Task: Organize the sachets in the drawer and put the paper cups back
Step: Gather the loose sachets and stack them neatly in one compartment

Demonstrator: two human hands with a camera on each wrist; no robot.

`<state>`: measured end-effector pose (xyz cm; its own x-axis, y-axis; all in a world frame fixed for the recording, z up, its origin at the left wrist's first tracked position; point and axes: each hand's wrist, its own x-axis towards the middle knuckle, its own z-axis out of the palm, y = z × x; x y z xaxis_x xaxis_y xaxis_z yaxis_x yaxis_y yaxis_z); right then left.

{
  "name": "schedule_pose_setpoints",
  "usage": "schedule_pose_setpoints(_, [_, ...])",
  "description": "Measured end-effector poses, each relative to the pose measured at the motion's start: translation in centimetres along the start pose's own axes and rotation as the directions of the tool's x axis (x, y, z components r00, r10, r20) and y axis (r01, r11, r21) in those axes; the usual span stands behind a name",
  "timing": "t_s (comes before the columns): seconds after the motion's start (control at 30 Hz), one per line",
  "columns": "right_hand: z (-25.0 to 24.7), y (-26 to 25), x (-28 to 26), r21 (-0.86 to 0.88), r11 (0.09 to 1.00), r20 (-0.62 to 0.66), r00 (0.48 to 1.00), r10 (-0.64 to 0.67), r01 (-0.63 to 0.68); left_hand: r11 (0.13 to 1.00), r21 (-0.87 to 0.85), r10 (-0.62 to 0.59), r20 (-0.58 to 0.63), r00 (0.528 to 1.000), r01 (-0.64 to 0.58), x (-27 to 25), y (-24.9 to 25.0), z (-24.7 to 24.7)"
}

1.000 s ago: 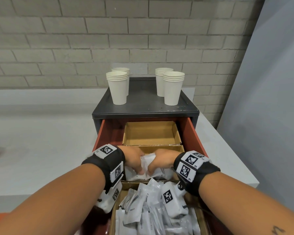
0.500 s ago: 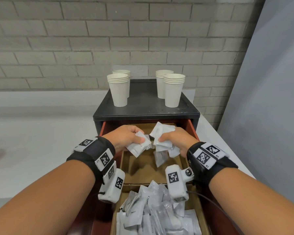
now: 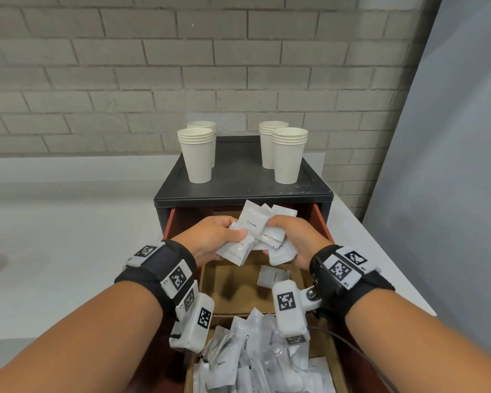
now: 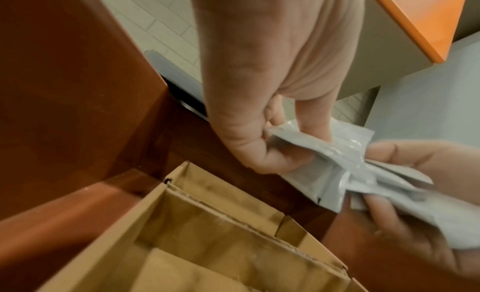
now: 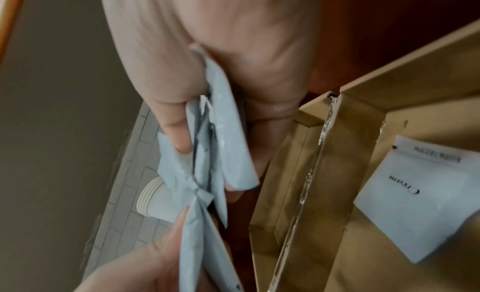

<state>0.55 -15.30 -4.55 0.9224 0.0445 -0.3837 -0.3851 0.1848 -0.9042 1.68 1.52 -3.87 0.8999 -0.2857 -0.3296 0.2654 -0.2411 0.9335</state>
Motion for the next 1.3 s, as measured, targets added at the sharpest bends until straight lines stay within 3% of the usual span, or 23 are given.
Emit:
schedule_pose_setpoints(0.1, [0.3,0.2,0.2,0.072,0.997,0.052,0.998,-0.025,0.022,1.000,-0.017,-0.015,-0.029,0.999,0.015,0.1,0.1,0.6])
schedule_pose_setpoints(0.2, [0.6,0.5,0.1,0.031,0.997,0.065,0.995,-0.071,0.069,0.998,-0.042,-0.042,-0.039,0.998,0.040,0.2,0.3,1.0])
schedule_pose_setpoints(0.33, [0.6,1.0,0.8,-0.146,0.978,-0.062,0.985,-0.158,0.148,0.998,-0.050,-0.040,-0.105,0.994,0.035,0.2,0.6,1.2])
schedule_pose_setpoints(0.43, [0.0,0.9,1.3,-0.150,0.977,-0.168,0.970,-0.177,0.153,0.998,-0.055,-0.016,-0.250,0.968,0.002,0.5,0.8,1.1])
schedule_pose_setpoints(0.5, [0.1,0.9,1.3,-0.167,0.974,-0.164,0.969,-0.184,0.156,0.995,-0.098,-0.015,-0.306,0.952,-0.015,0.7,1.0,1.1])
schedule_pose_setpoints(0.67, [1.1,1.4,0.5,-0.189,0.954,0.060,0.973,-0.224,0.232,0.972,-0.230,-0.011,-0.221,0.975,-0.041,0.7,1.3,2.8])
schedule_pose_setpoints(0.77, [0.7,1.4,0.5,-0.228,0.941,0.030,0.968,-0.249,0.249,0.958,-0.286,-0.065,-0.168,0.984,0.014,0.7,1.6,3.5])
schedule_pose_setpoints(0.93, [-0.7,0.3,0.5,-0.133,0.961,-0.112,0.959,-0.259,0.243,0.990,-0.120,-0.107,-0.285,0.952,0.076,1.3,0.9,3.6])
schedule_pose_setpoints(1.03, [-1.8,0.0,0.9,-0.085,0.957,-0.207,0.935,-0.289,0.277,0.975,0.071,-0.194,-0.197,0.961,0.211,1.9,-0.1,3.8])
schedule_pose_setpoints(1.1, [-2.1,0.0,1.1,-0.094,0.952,-0.233,0.924,-0.304,0.290,0.895,0.349,-0.260,-0.095,0.961,0.277,2.1,-0.8,4.4])
schedule_pose_setpoints(1.2, [-2.0,0.2,1.1,-0.090,0.946,-0.208,0.923,-0.324,0.311,0.635,0.746,-0.250,-0.047,0.967,0.201,2.7,-1.3,5.8])
schedule_pose_setpoints(1.3, [-1.9,0.2,1.1,-0.074,0.945,-0.184,0.927,-0.327,0.319,0.389,0.915,-0.222,-0.017,0.975,0.105,3.2,-1.1,7.6])
